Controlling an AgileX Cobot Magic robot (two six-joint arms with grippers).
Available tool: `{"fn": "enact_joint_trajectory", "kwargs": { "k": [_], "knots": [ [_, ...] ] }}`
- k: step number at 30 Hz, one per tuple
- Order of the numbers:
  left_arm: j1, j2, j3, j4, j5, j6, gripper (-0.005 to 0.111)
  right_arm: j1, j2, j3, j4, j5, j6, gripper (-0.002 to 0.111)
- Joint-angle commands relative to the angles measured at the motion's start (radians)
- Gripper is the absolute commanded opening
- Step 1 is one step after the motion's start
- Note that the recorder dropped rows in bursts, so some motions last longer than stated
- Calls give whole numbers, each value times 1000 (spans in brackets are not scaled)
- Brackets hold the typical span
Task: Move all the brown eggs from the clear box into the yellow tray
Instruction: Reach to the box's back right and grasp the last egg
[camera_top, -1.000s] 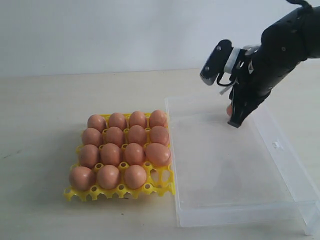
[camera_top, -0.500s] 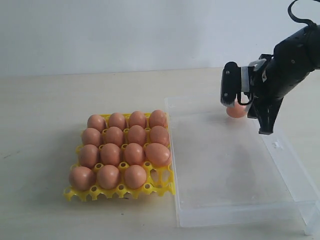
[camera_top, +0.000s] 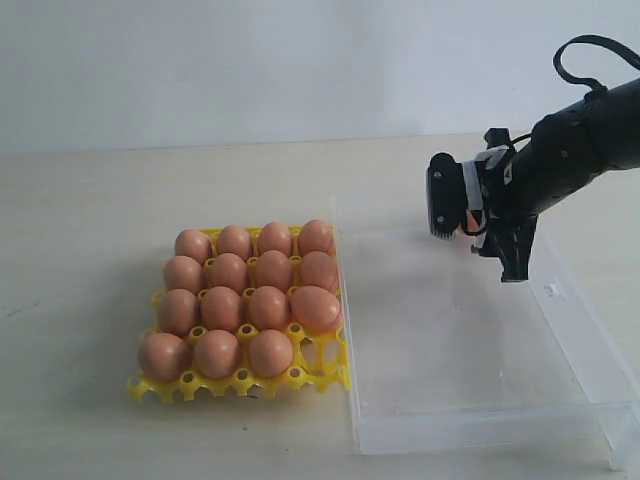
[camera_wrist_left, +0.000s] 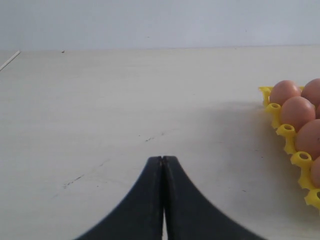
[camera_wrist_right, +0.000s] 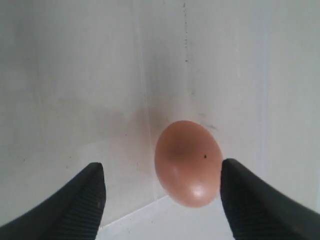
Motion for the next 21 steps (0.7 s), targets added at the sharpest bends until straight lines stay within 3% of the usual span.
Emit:
{"fn": "enact_joint_trajectory", "kwargs": {
  "k": [1,16,19,21],
  "knots": [
    [-5,-6,-4,-6,-14,-5,0,-12,23,4,9,-62,-6,64],
    [-5,-6,-4,-6,-14,-5,0,-48,120,2,-15,-182,-6,64],
    [-5,-6,-4,-6,-14,-5,0,-48,124,2,-13,-181,-4,56],
    [-5,-6,-4,-6,-14,-5,0,-48,124,2,-11,-181,0,41]
  ]
}}
